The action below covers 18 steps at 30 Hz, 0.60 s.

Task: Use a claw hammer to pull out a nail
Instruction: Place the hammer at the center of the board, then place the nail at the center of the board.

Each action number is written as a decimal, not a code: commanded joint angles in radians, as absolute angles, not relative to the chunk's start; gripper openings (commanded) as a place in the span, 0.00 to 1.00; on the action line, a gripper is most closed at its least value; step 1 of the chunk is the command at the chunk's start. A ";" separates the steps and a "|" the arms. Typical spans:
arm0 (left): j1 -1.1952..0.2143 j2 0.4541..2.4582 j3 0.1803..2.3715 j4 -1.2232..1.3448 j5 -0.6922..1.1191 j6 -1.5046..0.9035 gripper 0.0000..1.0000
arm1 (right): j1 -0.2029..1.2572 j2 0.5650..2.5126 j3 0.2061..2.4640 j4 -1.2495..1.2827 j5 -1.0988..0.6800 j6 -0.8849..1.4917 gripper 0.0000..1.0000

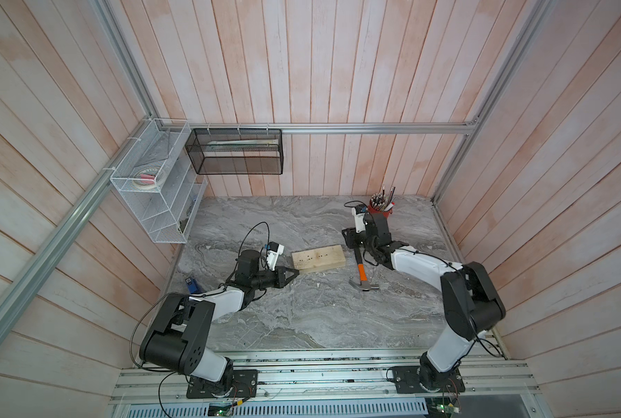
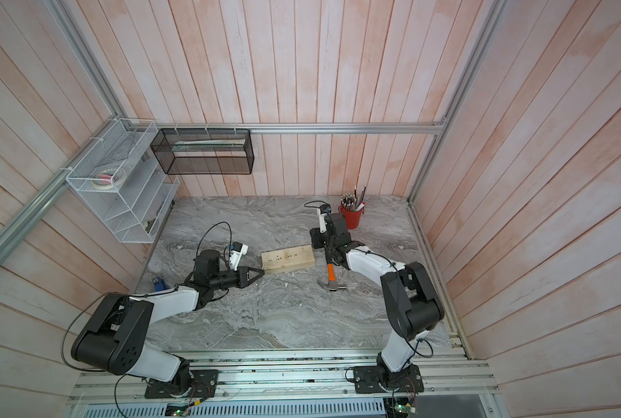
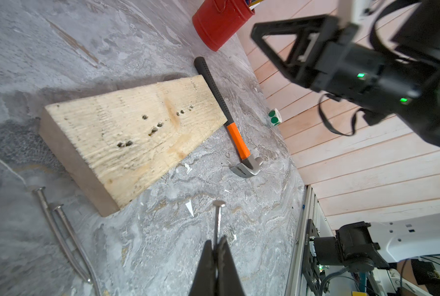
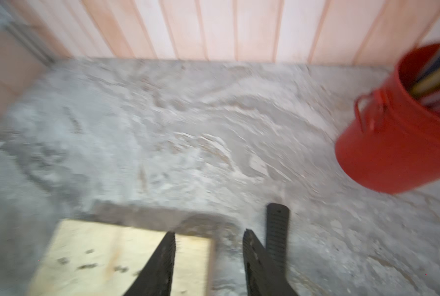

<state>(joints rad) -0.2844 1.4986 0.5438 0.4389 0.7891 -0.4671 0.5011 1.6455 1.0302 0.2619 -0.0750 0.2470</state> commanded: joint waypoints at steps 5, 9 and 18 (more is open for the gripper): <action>-0.301 1.459 0.526 0.471 0.762 -0.446 0.00 | 0.698 1.608 0.853 0.649 -0.283 0.516 0.45; -0.307 1.452 0.526 0.475 0.754 -0.442 0.00 | 0.746 1.655 0.837 0.726 -0.337 0.583 0.40; -0.311 1.462 0.527 0.483 0.742 -0.442 0.00 | 0.775 1.773 0.875 0.751 -0.377 0.619 0.38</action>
<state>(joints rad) -0.3088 1.4693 0.5381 0.4599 0.7528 -0.4629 0.7685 1.7435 0.8417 0.7078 -0.3500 0.5900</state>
